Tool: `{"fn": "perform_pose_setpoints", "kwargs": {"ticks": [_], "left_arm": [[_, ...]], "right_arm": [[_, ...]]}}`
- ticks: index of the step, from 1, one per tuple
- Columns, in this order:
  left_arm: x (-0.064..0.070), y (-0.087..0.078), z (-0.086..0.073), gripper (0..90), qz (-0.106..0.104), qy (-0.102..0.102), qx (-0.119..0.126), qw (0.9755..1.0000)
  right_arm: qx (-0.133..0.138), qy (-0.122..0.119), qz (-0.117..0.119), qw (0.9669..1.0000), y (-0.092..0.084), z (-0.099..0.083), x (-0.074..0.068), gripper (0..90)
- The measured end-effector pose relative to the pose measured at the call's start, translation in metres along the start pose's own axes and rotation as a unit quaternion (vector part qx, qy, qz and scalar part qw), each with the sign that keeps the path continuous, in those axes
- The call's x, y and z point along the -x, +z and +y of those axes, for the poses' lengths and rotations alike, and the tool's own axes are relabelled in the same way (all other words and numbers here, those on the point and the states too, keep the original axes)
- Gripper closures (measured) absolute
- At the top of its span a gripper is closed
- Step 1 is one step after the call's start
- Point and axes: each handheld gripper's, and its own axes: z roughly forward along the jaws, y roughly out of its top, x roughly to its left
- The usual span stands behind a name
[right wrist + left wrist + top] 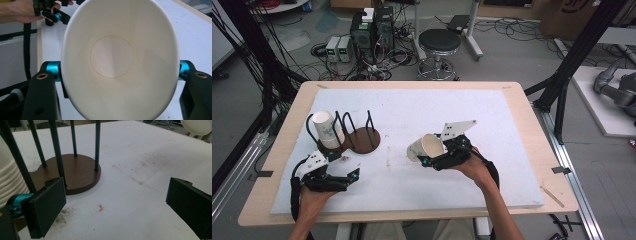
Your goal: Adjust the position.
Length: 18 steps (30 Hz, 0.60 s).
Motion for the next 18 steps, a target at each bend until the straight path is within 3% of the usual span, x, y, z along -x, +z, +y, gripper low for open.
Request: {"fn": "perform_pose_setpoints", "kwargs": {"ticks": [10,18], "left_arm": [[0.000,-0.001,0.000,2.8,0.010,-0.002,0.005,0.9999],[0.000,0.000,0.000,2.8,0.010,-0.004,0.003,0.9999]], "right_arm": [[-0.031,0.007,-0.022,0.9992,0.001,0.004,0.002,32.3],[-0.068,0.018,-0.046,0.9965,0.001,0.011,0.005,32.3]]}}
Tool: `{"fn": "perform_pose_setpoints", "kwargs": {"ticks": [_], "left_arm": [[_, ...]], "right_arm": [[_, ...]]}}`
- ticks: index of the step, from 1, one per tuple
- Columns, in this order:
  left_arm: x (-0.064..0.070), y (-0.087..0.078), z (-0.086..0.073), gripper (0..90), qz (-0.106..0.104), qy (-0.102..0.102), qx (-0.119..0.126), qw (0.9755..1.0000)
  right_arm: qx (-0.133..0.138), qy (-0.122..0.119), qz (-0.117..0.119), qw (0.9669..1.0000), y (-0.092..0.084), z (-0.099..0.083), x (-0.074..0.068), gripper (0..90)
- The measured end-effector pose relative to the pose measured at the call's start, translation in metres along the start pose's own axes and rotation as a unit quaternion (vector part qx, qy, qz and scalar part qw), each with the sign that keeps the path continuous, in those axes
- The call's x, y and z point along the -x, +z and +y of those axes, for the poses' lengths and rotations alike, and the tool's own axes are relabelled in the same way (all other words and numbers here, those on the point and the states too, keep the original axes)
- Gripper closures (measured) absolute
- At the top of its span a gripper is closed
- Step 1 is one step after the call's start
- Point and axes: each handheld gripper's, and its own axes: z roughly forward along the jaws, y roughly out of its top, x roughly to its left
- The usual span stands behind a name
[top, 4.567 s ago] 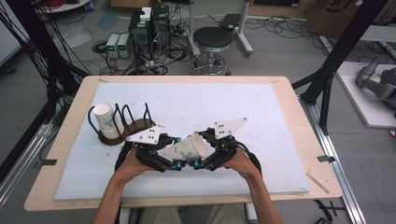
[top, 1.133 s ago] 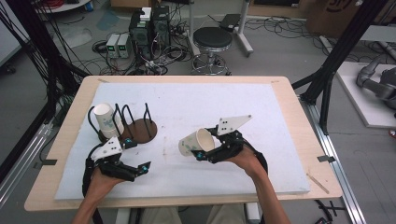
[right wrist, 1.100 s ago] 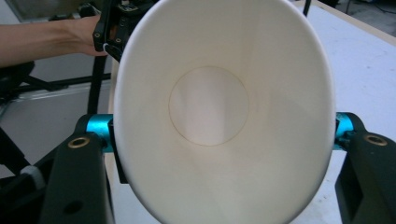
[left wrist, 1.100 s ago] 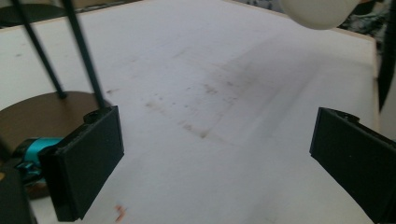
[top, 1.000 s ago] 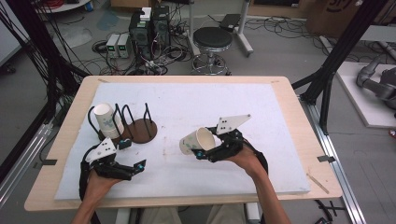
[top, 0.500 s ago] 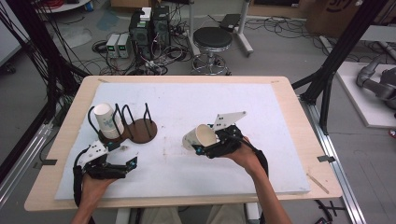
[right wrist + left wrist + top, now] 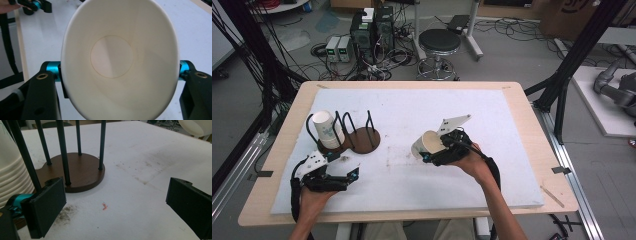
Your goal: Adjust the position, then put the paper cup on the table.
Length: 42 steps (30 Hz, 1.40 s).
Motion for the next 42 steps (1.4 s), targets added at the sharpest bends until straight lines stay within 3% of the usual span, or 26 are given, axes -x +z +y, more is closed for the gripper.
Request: {"fn": "perform_pose_setpoints", "kwargs": {"ticks": [5,31,42], "left_arm": [[0.000,0.000,0.000,2.8,0.000,-0.003,-0.002,1.0000],[0.001,0.001,0.000,2.8,0.003,0.005,-0.004,1.0000],[0.001,0.002,0.000,2.8,0.000,0.006,-0.008,0.9999]], "right_arm": [[-0.023,0.009,-0.017,0.9996,0.003,0.004,0.001,32.4],[-0.040,0.017,-0.022,0.9988,0.008,0.008,0.005,32.5],[-0.073,0.032,-0.032,0.9963,0.022,0.011,0.013,32.5]]}}
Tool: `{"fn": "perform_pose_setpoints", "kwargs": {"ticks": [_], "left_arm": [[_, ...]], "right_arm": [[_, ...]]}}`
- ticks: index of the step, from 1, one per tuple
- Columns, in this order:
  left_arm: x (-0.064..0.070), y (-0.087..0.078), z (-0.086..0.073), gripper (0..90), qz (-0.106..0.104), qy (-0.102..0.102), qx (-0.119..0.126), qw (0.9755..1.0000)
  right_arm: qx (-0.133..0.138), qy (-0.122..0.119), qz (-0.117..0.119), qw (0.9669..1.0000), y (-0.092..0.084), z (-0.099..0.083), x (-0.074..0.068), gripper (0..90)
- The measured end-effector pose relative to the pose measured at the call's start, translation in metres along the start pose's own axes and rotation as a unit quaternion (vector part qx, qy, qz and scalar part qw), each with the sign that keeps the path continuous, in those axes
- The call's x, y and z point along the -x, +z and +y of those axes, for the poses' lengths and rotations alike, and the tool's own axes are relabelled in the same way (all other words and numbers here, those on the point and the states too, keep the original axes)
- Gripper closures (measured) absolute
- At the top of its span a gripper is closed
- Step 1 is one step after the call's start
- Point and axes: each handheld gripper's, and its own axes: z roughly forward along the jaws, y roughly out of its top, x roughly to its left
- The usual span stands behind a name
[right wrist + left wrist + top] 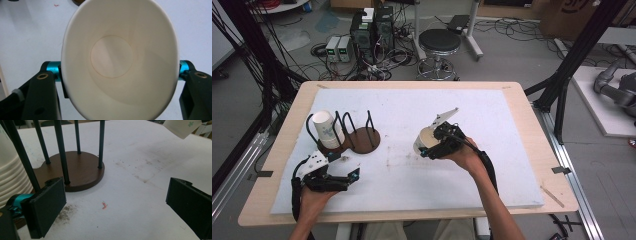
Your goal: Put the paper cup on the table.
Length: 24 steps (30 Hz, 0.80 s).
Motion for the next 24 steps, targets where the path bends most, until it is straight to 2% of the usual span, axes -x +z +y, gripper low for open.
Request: {"fn": "perform_pose_setpoints", "kwargs": {"ticks": [13,17,24], "left_arm": [[-0.001,0.000,0.000,2.8,-0.006,0.001,-0.001,1.0000],[-0.001,0.001,0.000,2.8,-0.008,0.003,-0.005,1.0000],[-0.001,0.001,0.000,2.8,-0.011,0.000,-0.005,0.9999]], "right_arm": [[-0.051,0.004,-0.004,0.9987,0.027,0.008,0.006,32.4],[-0.074,0.004,-0.004,0.9972,0.036,0.012,0.007,32.4],[-0.117,-0.015,-0.008,0.9930,0.054,0.025,0.003,32.3]]}}
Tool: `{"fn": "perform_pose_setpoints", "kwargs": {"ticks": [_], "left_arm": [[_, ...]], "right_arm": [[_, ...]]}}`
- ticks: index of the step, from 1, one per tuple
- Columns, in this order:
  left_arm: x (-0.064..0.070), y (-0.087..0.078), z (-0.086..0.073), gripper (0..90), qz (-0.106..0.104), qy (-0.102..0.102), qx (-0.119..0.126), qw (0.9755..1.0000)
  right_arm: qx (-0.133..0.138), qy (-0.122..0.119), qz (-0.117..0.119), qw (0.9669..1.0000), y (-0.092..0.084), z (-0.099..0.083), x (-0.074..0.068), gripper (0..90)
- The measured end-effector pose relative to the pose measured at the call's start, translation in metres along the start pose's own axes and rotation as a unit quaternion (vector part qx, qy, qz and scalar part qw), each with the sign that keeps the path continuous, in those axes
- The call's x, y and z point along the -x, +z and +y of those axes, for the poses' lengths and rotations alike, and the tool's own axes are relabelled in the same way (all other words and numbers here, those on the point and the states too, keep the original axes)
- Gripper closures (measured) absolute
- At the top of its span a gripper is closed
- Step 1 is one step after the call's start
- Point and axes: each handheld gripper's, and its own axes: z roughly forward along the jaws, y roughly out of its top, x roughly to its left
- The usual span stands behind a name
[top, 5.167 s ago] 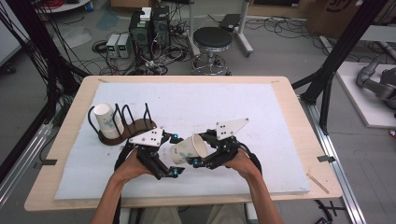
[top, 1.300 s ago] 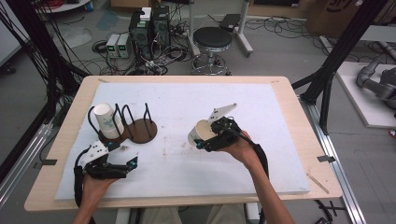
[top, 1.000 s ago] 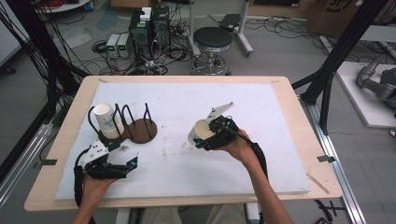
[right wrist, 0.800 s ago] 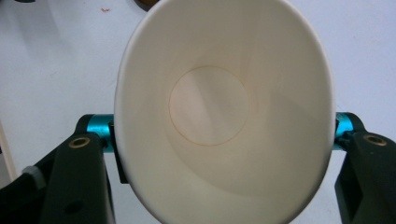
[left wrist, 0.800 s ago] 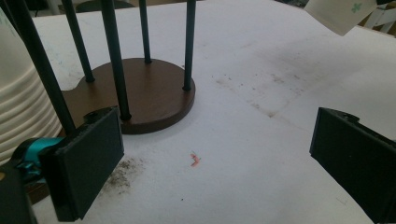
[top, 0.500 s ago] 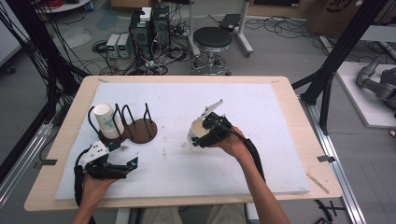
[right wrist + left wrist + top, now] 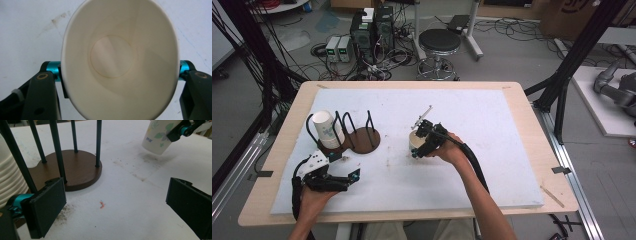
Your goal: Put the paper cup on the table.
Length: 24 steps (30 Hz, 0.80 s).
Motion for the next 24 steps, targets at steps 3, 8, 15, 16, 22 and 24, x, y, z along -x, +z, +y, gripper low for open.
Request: {"fn": "perform_pose_setpoints", "kwargs": {"ticks": [3,8,15,16,22,24], "left_arm": [[0.000,0.000,0.000,2.8,-0.001,0.000,0.000,1.0000],[0.000,0.000,0.000,2.8,-0.001,0.000,0.001,1.0000],[0.000,0.000,0.000,2.8,0.000,-0.001,0.001,1.0000],[0.000,0.000,0.000,2.8,0.000,-0.001,0.000,1.0000],[0.000,0.000,0.000,2.8,0.000,0.000,0.000,1.0000],[0.000,0.000,0.000,2.8,0.000,-0.001,0.001,1.0000]], "right_arm": [[-0.018,0.000,0.000,0.9998,0.008,0.004,0.000,32.3],[-0.017,0.005,-0.001,0.9998,0.017,0.008,0.001,31.6],[-0.014,0.005,-0.004,0.9999,0.019,0.009,0.001,31.6],[-0.014,0.004,-0.004,0.9999,0.019,0.009,0.000,31.6],[-0.013,0.005,-0.006,0.9999,0.020,0.009,-0.001,30.0],[-0.013,0.002,-0.007,0.9999,0.021,0.009,-0.001,25.7]]}}
